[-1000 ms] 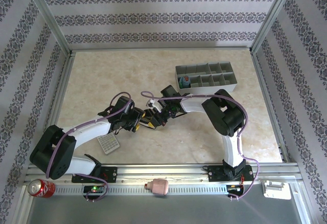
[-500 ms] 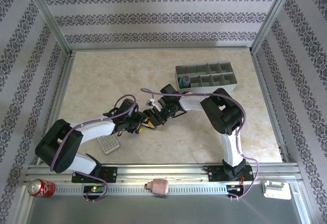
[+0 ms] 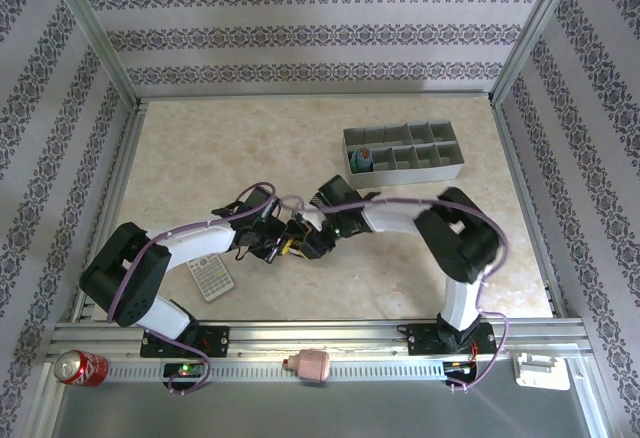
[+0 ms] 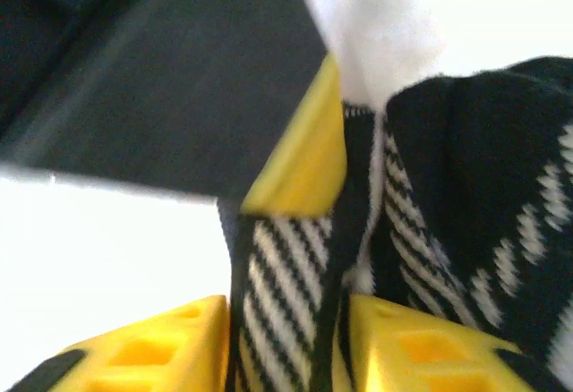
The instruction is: Roll the socks
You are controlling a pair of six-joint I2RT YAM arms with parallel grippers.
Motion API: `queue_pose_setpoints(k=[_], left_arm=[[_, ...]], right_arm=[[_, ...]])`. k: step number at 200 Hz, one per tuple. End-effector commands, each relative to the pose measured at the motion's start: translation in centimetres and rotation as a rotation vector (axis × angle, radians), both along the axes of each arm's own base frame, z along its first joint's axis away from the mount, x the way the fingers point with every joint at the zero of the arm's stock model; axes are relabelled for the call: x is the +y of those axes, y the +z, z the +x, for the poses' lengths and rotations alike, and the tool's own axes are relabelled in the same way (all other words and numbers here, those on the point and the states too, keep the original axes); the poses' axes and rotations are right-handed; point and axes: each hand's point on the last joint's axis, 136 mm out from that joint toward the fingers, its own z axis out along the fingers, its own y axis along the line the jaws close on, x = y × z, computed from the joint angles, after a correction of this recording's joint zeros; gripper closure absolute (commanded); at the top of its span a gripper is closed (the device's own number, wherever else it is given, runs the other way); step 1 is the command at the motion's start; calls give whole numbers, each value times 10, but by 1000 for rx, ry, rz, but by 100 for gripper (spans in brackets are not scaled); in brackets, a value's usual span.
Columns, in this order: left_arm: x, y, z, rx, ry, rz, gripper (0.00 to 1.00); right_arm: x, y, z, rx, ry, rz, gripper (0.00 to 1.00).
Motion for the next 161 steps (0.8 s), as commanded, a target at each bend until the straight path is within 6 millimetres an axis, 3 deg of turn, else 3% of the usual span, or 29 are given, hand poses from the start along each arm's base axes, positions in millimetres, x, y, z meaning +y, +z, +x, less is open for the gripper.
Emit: queue_pose_setpoints(k=[1,40,76,112,140,161], left_arm=[[43,-39,-64,299,26,221,100],[39,-37,-55,315,0,248,100],[37,-35,-53,328,-17,263,100],[35,-37,-51,332,-23,263,100],[34,-36,-49,325,-20,256,100],[33,-34,-47,317,-21,251,100]], right_arm=[[-15,13,17,-439,-19,-86,51],[-21,21,8,-708,-26,-195,47],[-2,22,8,-866,41,-291,46],[17,11,8,-887,116,-323,48],[17,-7,11,-871,130,-375,55],[9,-24,15,-831,118,-439,73]])
